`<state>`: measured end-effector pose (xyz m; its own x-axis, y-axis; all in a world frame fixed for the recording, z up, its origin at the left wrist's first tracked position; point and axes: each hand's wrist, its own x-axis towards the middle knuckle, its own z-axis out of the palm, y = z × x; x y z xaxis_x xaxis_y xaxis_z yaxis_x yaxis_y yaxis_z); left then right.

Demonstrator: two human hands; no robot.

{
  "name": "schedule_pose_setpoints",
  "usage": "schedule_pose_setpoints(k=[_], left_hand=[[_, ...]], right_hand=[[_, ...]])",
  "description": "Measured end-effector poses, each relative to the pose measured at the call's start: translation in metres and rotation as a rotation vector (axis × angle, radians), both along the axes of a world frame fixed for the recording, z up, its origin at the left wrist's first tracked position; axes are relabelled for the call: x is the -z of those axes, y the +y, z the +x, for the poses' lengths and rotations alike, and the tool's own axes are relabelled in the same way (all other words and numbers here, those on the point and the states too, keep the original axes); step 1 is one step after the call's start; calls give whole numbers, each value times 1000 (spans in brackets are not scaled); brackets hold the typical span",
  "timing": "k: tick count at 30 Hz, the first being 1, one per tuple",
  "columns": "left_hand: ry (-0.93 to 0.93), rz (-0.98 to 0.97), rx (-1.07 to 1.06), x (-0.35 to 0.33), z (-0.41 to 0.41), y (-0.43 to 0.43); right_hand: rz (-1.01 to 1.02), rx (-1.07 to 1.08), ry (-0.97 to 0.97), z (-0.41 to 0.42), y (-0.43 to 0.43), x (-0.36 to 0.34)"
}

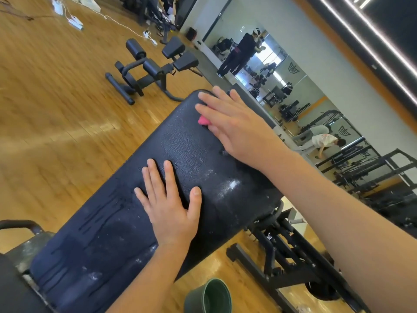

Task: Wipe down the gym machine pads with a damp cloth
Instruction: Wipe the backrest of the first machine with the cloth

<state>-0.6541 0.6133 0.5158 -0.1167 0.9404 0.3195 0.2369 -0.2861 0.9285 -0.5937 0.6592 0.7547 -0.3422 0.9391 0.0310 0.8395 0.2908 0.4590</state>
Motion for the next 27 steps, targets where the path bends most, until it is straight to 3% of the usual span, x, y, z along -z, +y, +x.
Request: schedule_pose_setpoints(k=[14,27], left_hand=[[6,0,-18,1,2,-3],[-14,2,-27,-1,2,-2]], right_hand=[[-33,69,-19,43,-112,-3],[-56,64,2,-18,42,3]])
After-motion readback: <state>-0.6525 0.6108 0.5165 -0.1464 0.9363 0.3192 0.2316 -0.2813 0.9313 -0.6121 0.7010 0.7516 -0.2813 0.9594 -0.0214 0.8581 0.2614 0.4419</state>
